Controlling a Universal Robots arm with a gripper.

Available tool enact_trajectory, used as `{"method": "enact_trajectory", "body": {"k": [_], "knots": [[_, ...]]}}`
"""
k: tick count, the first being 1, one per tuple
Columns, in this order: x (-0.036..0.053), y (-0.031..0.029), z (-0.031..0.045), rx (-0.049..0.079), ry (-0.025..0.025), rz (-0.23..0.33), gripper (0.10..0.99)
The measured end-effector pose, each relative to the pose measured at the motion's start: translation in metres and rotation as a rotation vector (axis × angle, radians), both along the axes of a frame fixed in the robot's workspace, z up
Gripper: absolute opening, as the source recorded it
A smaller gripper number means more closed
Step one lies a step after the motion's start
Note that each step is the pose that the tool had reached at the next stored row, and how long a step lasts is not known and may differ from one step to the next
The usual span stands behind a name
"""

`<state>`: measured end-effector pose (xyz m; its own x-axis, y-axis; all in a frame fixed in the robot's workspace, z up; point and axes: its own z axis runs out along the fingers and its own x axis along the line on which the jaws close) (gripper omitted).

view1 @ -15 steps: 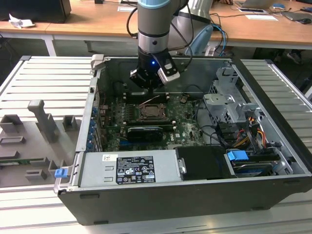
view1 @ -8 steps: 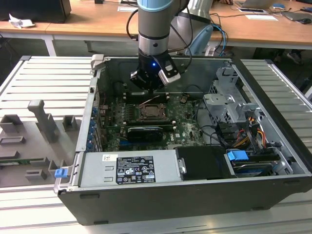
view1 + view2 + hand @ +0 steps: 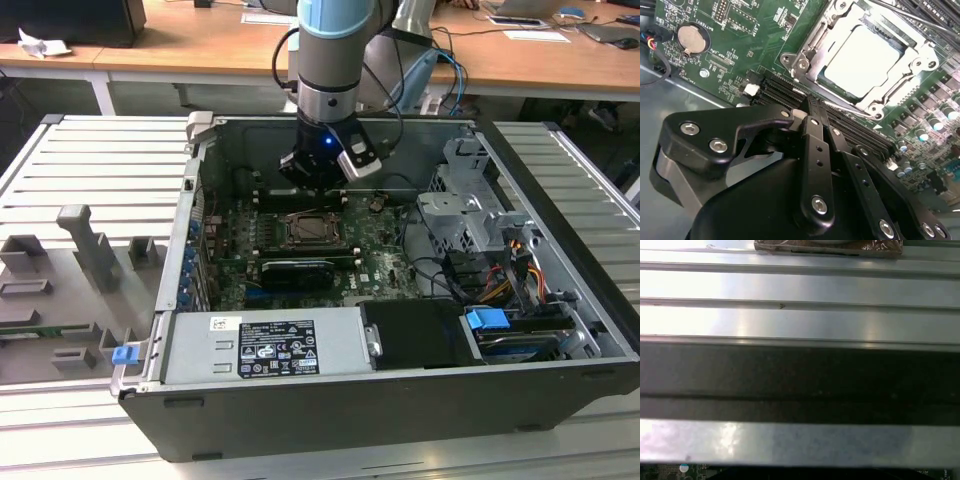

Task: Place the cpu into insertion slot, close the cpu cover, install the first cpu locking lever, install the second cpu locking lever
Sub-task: 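Install the first cpu locking lever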

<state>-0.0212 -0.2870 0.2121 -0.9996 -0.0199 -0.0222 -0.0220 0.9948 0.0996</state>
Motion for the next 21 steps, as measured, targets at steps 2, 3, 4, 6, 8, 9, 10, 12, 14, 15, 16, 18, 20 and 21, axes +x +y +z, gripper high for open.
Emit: {"method": "enact_trajectory", "body": {"k": [2, 3, 4, 6, 8, 9, 10, 12, 14, 15, 16, 18, 20, 21], "knots": [[0.0002, 0.0, -0.002, 0.0, 0.0, 0.0, 0.106], [0.0008, 0.0, -0.004, 0.0, 0.0001, 0.0, 0.106], [0.0013, 0.0, -0.0051, 0.0, 0.0, 0.0, 0.106], [0.0022, 0.0, -0.0063, 0.0, 0.0, 0.0, 0.106], [0.0025, 0.0, -0.0068, -0.001, 0.0001, 0.0, 0.106], [0.0026, 0.0, -0.0068, -0.002, 0.0002, 0.0, 0.106], [0.0026, 0.0, -0.0069, -0.002, 0.0002, 0.0, 0.106], [0.0027, 0.0, -0.0071, -0.002, 0.0, 0.0, 0.106], [0.0028, 0.0, -0.0073, -0.003, 0.0, 0.0, 0.106], [0.0028, 0.0, -0.0074, -0.003, 0.0, 0.0, 0.106], [0.0028, 0.0, -0.0076, -0.004, 0.0001, 0.0, 0.106], [0.0029, 0.0, -0.008, -0.004, 0.0001, 0.0, 0.106], [0.0029, -0.0001, -0.0083, -0.005, 0.0002, 0.0, 0.106], [0.0029, -0.0001, -0.0083, -0.006, 0.0002, 0.0, 0.106]]}}
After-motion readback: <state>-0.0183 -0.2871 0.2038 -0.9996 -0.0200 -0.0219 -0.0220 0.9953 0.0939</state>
